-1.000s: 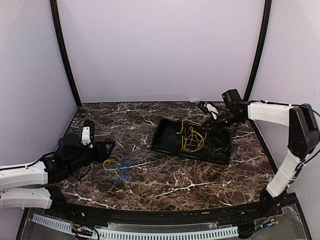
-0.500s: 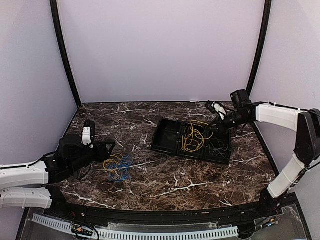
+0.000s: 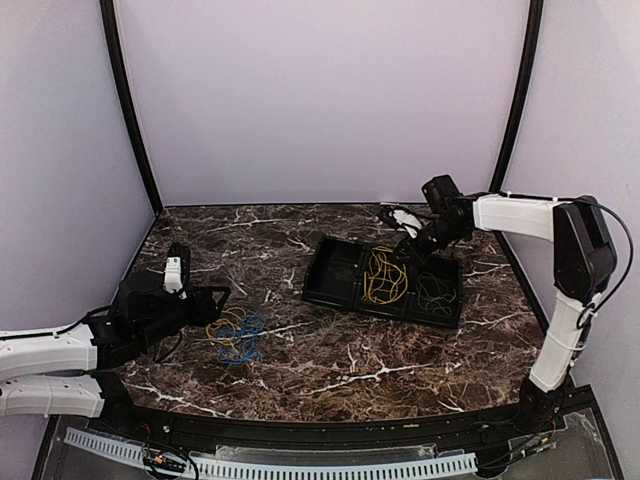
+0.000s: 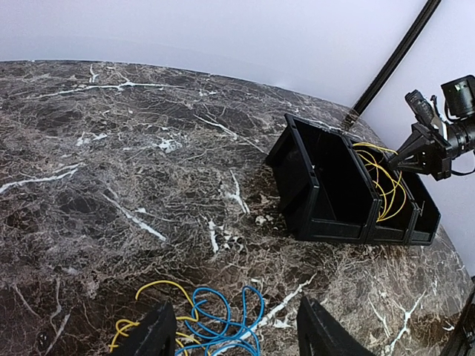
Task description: Untangle the cables
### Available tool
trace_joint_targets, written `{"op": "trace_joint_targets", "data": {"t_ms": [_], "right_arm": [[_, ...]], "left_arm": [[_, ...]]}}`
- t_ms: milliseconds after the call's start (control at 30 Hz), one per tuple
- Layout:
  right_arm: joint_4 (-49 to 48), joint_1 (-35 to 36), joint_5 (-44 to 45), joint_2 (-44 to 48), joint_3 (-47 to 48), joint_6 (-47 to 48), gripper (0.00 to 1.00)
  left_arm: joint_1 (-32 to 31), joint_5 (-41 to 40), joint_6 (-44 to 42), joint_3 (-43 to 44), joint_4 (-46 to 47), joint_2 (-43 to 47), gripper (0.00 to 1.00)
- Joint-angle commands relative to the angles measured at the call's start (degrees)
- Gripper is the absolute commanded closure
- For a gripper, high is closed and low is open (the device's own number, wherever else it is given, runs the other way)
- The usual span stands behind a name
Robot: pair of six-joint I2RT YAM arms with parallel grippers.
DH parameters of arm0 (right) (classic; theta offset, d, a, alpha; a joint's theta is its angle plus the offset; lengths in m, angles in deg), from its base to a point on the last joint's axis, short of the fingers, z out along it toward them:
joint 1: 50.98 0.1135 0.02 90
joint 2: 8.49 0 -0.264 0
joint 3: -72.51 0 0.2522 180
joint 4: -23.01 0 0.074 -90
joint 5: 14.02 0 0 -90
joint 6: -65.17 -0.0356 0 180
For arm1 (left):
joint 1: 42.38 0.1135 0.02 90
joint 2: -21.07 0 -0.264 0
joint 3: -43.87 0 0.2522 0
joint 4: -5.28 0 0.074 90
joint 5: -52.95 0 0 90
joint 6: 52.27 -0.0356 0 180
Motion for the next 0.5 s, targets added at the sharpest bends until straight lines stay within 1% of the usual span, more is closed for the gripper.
{"op": "trace_joint_targets", "data": {"t_ms": [0,167,333,467], "right_arm": [[1.7,2.5,6.1,-4.5,5.4,-1.4,1.00],[4.3,4.4,9.3,-9.7,9.4,-1.9,1.00],[5.1,5.3,10.8,-11.3,9.6,-1.9,1.00],[6.1,5.5,11.0,-10.7,9.4,-2.1,1.00]], "left_arm": [[0.2,0.5,0.5,-0.7,0.7,-0.1,0.42],[0.3,0.3,0.8,-0.5,0.3,0.2,0.42],[0.2,0.3,1.0,-0.6,0.1,0.6,0.42],[0.2,0.2,0.9,-0.4,-0.1,0.7,0.42]]}}
